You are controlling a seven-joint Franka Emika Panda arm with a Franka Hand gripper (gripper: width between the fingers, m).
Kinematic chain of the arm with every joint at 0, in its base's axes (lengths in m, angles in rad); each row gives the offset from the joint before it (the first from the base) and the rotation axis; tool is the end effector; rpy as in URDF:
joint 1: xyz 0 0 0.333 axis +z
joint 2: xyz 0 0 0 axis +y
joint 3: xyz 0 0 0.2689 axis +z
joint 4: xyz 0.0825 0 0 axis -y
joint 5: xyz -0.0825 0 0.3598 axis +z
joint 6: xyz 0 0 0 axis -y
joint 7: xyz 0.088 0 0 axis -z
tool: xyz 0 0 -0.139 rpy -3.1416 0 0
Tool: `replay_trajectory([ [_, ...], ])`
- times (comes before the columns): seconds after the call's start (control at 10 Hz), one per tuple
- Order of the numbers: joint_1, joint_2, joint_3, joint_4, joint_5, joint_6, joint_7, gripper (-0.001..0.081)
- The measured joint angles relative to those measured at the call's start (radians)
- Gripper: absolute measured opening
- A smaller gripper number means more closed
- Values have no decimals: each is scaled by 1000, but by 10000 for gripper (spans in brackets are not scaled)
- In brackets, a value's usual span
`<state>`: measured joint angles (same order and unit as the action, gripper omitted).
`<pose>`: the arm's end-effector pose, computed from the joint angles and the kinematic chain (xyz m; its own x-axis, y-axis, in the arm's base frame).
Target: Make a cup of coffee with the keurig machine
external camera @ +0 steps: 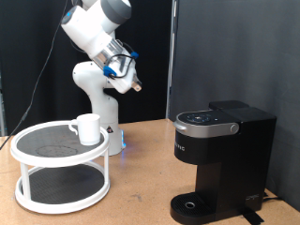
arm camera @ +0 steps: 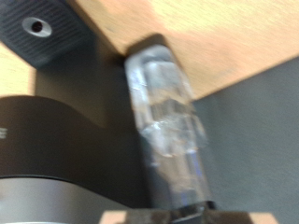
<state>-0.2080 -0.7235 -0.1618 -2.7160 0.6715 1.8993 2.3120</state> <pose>0.3310 -0.0521 0.3954 -0.9290 -0.1119 -0.3526 -0.3086 0.7601 0.5719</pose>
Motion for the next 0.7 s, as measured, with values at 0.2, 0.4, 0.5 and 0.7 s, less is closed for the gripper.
replay_trajectory([
  [0.2,-45,-53,-15,-12,-15,14,-8,0],
  [0.4,-49,-65,-34,-14,-15,-4,-13,0],
  [0.5,-51,-66,-33,-15,-17,10,-13,0],
  [0.7,-87,-68,-38,-17,-34,55,-6,0],
])
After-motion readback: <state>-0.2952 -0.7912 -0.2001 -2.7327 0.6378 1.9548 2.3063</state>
